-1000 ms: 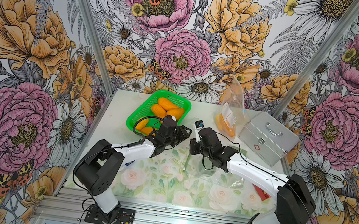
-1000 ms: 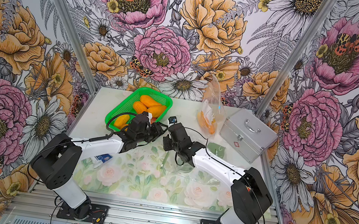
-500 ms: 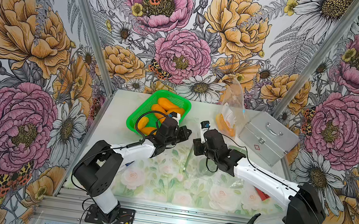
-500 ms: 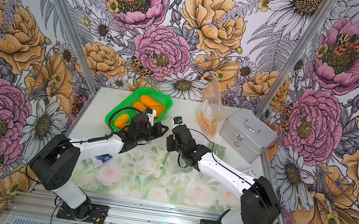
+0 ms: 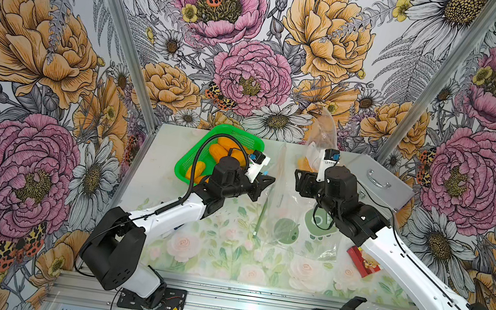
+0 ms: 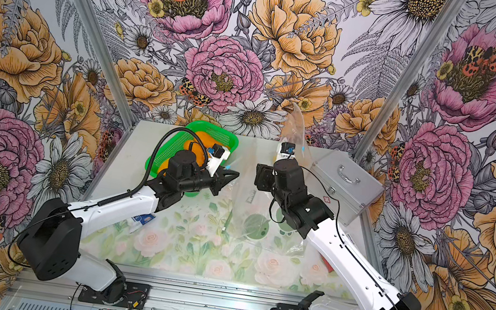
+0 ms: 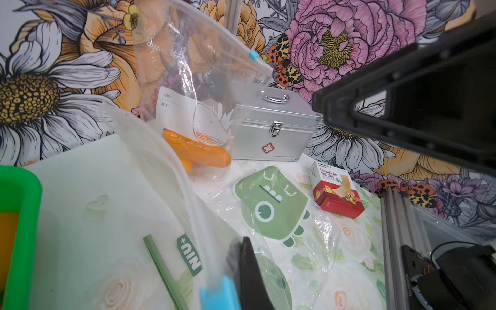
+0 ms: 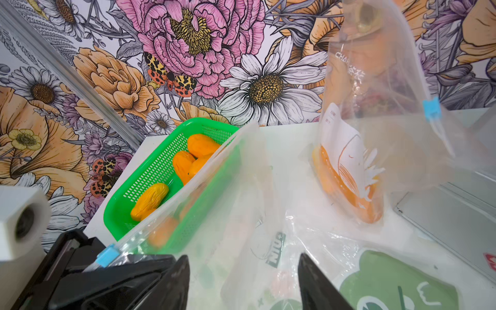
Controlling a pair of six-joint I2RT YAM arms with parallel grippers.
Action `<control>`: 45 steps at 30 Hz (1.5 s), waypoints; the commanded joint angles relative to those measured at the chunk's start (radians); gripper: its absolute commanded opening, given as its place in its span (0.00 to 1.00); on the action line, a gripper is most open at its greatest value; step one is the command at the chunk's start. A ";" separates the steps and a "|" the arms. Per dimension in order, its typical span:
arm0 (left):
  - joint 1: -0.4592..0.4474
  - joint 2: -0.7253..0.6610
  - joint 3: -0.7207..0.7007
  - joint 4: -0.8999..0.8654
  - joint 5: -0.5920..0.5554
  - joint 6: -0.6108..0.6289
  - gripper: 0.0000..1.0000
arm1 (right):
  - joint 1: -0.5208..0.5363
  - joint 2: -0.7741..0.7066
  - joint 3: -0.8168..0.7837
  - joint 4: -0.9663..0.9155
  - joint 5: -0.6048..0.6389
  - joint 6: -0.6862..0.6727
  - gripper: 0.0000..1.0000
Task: Place the mango in a zip-top bag and seal the zipper
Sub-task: Pick up the zipper food storage bag.
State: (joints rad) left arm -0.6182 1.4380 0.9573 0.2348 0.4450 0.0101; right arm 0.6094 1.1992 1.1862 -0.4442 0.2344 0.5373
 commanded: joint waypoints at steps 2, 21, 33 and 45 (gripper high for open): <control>-0.030 -0.076 -0.067 -0.010 0.044 0.302 0.00 | -0.027 0.014 0.040 -0.083 -0.086 0.078 0.68; -0.110 -0.064 -0.170 -0.015 -0.073 0.502 0.00 | -0.076 0.091 0.040 -0.110 -0.287 0.230 0.82; -0.138 -0.067 -0.180 -0.016 -0.108 0.527 0.00 | -0.196 0.192 0.080 -0.110 -0.366 0.218 0.68; -0.141 -0.065 -0.185 -0.015 -0.117 0.539 0.00 | -0.208 0.272 0.119 -0.108 -0.371 0.202 0.63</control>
State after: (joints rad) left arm -0.7509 1.3762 0.7868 0.2138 0.3470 0.5312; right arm 0.4107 1.4628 1.2644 -0.5495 -0.1295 0.7586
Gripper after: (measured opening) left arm 0.046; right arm 0.629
